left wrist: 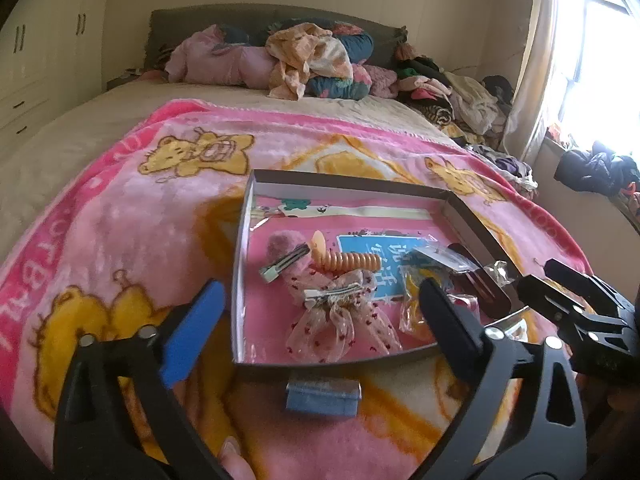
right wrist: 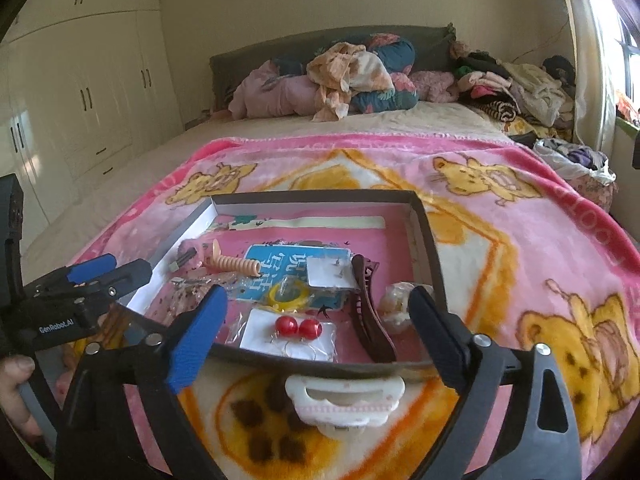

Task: Organize jewelry
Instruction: 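Grasp the blue sponge with the left tool while the right grasps the white claw clip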

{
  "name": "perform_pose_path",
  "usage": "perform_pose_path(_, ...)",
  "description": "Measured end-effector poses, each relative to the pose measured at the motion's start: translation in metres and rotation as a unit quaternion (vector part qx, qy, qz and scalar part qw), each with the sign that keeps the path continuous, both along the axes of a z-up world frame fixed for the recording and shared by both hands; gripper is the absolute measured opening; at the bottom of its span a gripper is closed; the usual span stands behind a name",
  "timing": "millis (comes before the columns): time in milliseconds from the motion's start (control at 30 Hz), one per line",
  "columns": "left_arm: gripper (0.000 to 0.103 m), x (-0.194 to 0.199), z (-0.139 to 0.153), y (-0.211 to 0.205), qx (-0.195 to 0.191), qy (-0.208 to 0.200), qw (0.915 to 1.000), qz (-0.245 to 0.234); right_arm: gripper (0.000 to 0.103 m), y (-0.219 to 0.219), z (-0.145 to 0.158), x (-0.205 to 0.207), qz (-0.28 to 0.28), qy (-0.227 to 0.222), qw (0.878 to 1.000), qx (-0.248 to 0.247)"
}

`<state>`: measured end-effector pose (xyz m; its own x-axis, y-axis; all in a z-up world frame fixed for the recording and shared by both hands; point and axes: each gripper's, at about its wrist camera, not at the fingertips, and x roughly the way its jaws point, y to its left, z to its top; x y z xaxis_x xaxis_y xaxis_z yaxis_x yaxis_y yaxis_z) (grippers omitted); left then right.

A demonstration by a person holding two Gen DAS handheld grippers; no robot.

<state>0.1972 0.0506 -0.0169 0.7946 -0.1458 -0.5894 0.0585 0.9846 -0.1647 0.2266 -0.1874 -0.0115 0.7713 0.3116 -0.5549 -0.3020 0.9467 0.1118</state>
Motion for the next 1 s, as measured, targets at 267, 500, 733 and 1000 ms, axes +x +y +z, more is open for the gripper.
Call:
perform_pose_path(267,0.091,-0.02,0.002,0.002,0.005,-0.008,1.0,0.003,0.09,-0.007,-0.003,-0.021,-0.001,0.0,1.0,-0.003)
perform_pose_path(500,0.091,-0.033,-0.001,0.006,0.009,-0.009,0.9999,0.005,0.09,-0.009,-0.012,-0.034,0.002,0.007,1.0,-0.011)
perform_pose_path(733,0.091,-0.043,-0.008,0.005,0.014,-0.006,0.9999,-0.001,0.09,-0.011,-0.023,-0.042,0.004,0.017,1.0,-0.015)
perform_pose_path(1000,0.091,-0.05,-0.024,-0.001,0.023,0.011,0.9996,-0.012,0.09,-0.014,-0.041,-0.044,0.003,0.037,0.999,-0.028)
